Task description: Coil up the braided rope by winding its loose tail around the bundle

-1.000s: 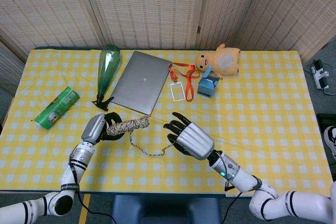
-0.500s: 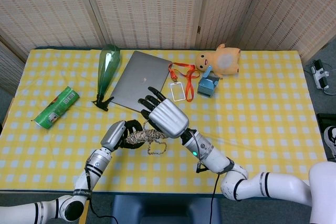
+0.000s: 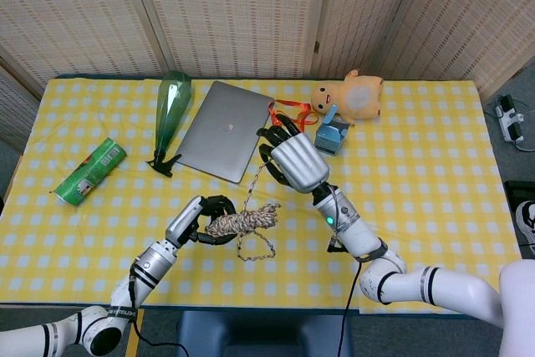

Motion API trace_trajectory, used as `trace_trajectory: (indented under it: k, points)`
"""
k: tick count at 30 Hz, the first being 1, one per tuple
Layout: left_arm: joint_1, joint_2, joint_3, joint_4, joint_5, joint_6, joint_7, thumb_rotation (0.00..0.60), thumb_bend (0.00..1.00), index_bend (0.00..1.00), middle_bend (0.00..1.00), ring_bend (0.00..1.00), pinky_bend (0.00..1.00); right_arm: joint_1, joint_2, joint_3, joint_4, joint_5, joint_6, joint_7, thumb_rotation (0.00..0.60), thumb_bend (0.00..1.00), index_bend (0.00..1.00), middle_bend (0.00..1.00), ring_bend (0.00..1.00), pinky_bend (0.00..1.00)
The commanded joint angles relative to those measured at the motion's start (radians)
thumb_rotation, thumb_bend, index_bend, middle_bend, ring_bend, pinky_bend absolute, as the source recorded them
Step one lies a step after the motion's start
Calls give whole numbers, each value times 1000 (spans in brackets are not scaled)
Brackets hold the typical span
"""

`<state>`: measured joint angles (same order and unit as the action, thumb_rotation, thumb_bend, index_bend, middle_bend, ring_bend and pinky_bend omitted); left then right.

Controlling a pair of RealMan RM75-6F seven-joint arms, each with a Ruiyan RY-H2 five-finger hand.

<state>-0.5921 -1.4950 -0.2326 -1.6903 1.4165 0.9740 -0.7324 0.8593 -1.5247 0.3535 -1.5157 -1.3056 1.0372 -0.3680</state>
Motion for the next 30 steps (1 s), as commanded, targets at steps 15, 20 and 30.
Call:
trace_trajectory:
  k: [15, 20, 30]
  points:
    - [-1, 103, -63, -33, -39, 38, -363, 600, 701, 858, 764, 684, 794, -90, -52, -208, 160, -133, 35, 171, 600, 515, 682, 276, 260, 122]
    - [5, 94, -91, -39, -134, 56, -287, 600, 703, 857, 764, 685, 794, -107, -57, -251, 158, -175, 47, 163, 600, 515, 682, 282, 259, 122]
    - [14, 64, -156, -34, -327, 67, -194, 600, 714, 852, 764, 685, 794, -131, -54, -310, 116, -226, 47, 89, 600, 515, 682, 288, 258, 122]
